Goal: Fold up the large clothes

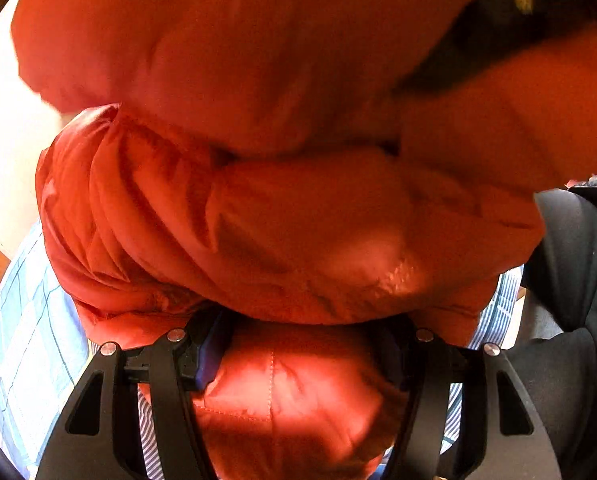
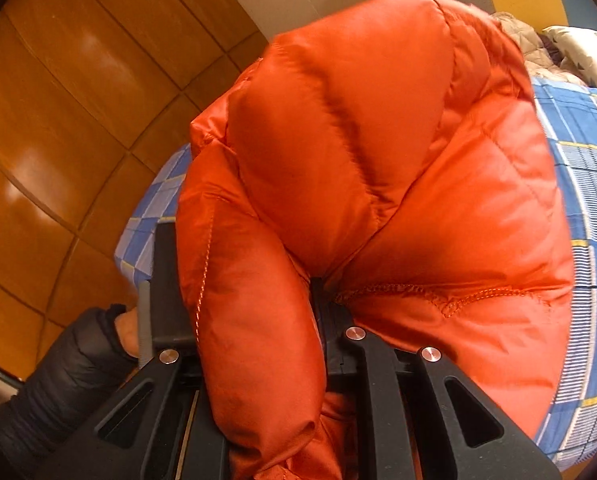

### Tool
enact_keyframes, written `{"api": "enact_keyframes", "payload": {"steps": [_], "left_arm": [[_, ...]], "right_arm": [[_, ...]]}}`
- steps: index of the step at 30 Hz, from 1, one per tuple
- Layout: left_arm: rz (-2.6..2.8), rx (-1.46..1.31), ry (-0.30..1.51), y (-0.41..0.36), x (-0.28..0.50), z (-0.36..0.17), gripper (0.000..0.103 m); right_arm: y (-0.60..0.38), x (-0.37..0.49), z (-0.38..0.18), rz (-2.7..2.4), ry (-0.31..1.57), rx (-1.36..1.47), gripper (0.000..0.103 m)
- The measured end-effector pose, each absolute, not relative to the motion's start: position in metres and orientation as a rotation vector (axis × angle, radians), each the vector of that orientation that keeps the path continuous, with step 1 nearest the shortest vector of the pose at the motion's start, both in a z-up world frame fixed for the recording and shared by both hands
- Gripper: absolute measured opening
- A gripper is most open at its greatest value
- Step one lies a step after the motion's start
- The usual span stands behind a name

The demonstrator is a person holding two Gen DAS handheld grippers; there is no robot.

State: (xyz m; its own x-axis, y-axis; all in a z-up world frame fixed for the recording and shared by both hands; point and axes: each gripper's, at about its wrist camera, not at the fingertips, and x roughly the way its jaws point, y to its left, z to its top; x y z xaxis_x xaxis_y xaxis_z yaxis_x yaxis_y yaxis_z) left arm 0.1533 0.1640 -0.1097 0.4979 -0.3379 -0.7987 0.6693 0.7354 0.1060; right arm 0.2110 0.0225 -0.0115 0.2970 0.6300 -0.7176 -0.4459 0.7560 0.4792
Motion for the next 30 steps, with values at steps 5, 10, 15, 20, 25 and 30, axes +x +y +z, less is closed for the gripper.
{"api": "enact_keyframes", "payload": {"steps": [5, 10, 15, 20, 25, 30], "left_arm": [[-0.627, 0.439, 0.854, 0.165, 0.152, -0.108, 0.062], [-0.625, 0.444, 0.862, 0.164, 0.151, -0.106, 0.061], [-0.62, 0.442, 0.862, 0.166, 0.152, -0.105, 0.061], [-0.616, 0.447, 0.862, 0.165, 0.151, -0.103, 0.061], [-0.63, 0.473, 0.866, 0.16, 0.148, -0.101, 0.06], [-0.648, 0.481, 0.878, 0.161, 0.148, -0.102, 0.059]], "right_arm": [[0.033, 0.21, -0.023, 0.724, 1.057, 0.168, 0.013], [0.033, 0.209, -0.028, 0.727, 1.061, 0.163, 0.013], [0.022, 0.204, -0.022, 0.728, 1.053, 0.174, 0.013], [0.013, 0.199, -0.014, 0.722, 1.037, 0.182, 0.013], [0.013, 0.193, -0.009, 0.714, 1.021, 0.168, 0.013], [0.02, 0.192, -0.008, 0.73, 1.002, 0.144, 0.023]]}}
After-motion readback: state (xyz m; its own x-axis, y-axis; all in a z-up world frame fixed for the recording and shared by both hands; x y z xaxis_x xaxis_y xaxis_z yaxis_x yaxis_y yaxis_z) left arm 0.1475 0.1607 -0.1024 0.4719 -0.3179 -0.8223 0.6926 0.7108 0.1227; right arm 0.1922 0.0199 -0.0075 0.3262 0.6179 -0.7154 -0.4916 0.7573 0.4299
